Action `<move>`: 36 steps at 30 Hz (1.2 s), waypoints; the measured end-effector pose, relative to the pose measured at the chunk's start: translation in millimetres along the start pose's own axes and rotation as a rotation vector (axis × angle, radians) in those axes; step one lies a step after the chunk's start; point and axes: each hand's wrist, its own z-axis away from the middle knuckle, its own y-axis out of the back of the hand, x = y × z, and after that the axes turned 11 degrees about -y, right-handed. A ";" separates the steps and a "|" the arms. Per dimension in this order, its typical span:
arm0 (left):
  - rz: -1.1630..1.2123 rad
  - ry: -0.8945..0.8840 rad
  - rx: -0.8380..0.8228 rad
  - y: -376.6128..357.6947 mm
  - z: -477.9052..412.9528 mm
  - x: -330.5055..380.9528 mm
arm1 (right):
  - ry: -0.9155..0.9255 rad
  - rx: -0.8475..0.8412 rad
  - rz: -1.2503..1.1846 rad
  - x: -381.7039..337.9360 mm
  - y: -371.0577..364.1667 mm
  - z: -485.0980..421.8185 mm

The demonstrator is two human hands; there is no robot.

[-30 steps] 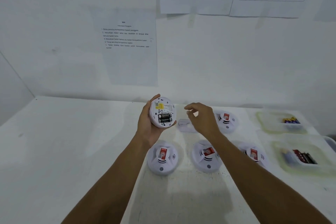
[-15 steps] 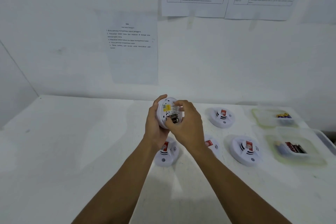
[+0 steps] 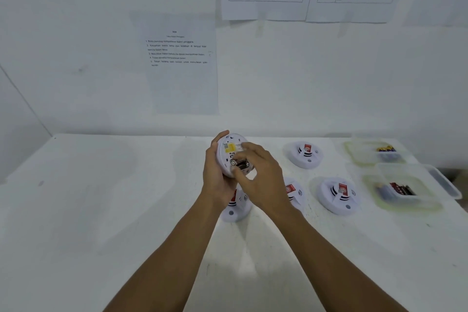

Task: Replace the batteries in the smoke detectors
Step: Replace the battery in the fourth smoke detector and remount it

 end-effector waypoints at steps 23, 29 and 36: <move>0.032 0.117 -0.098 -152.6 30.7 -191.5 | -0.264 -0.087 0.235 216.0 298.0 -29.3; 0.008 0.114 -0.063 -179.5 35.0 -228.5 | -0.313 -0.253 0.627 274.8 338.9 -52.4; -0.012 0.073 -0.073 -191.5 34.9 -245.9 | -0.285 -0.382 0.812 288.1 337.3 -50.0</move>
